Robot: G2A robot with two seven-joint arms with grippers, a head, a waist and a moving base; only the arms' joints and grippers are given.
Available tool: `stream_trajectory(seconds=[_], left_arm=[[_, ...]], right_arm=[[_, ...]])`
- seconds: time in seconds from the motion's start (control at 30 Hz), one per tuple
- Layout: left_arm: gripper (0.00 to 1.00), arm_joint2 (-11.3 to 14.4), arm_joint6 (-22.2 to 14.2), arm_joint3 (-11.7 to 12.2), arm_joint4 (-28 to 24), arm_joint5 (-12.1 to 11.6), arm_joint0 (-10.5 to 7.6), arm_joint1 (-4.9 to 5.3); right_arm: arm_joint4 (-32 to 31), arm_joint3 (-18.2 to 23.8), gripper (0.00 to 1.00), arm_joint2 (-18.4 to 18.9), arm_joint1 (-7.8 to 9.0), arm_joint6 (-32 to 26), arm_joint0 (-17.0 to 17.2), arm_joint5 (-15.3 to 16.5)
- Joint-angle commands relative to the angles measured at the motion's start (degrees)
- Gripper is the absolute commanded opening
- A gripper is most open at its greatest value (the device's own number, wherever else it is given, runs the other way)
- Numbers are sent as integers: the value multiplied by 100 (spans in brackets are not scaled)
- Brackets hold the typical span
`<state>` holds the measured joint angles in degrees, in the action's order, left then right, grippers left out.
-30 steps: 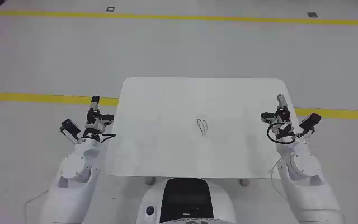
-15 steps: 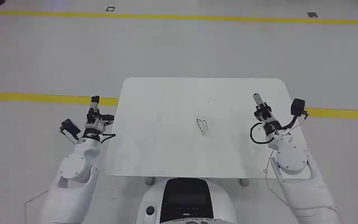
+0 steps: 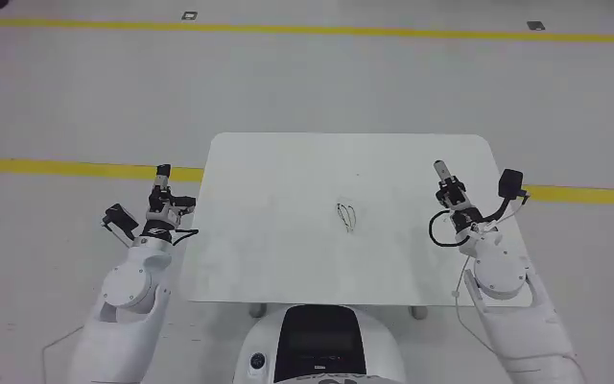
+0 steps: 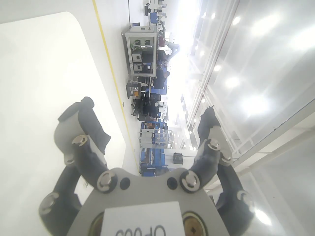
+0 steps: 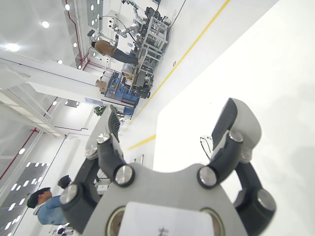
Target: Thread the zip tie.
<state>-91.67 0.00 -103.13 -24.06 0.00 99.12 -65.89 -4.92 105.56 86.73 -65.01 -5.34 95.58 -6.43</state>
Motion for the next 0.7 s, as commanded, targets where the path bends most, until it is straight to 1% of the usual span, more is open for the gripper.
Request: stream_trajectory(seconds=[0.0,0.07,0.1,0.17,0.2,0.23,0.33,0.67], left_arm=[[100,0,0,0,0,0,0,0],[100,0,0,0,0,0,0,0],[100,0,0,0,0,0,0,0],[100,0,0,0,0,0,0,0],[100,0,0,0,0,0,0,0],[100,0,0,0,0,0,0,0],[100,0,0,0,0,0,0,0],[100,0,0,0,0,0,0,0]], right_arm=[[-895,223,100,-173,39,-331,-239,-255],[-1331,241,100,-380,44,-636,-522,-570],[-1585,242,100,-510,42,-778,-719,-756],[-2114,151,100,-806,37,-1055,-990,-1090],[-2320,120,100,-960,29,-1198,-1146,-1234],[-2454,31,100,-1144,9,-1343,-1312,-1305],[-2631,-312,100,-1429,-58,-1591,-1644,-1305],[-2633,-340,100,-1440,-65,-1594,-1663,-1305]])
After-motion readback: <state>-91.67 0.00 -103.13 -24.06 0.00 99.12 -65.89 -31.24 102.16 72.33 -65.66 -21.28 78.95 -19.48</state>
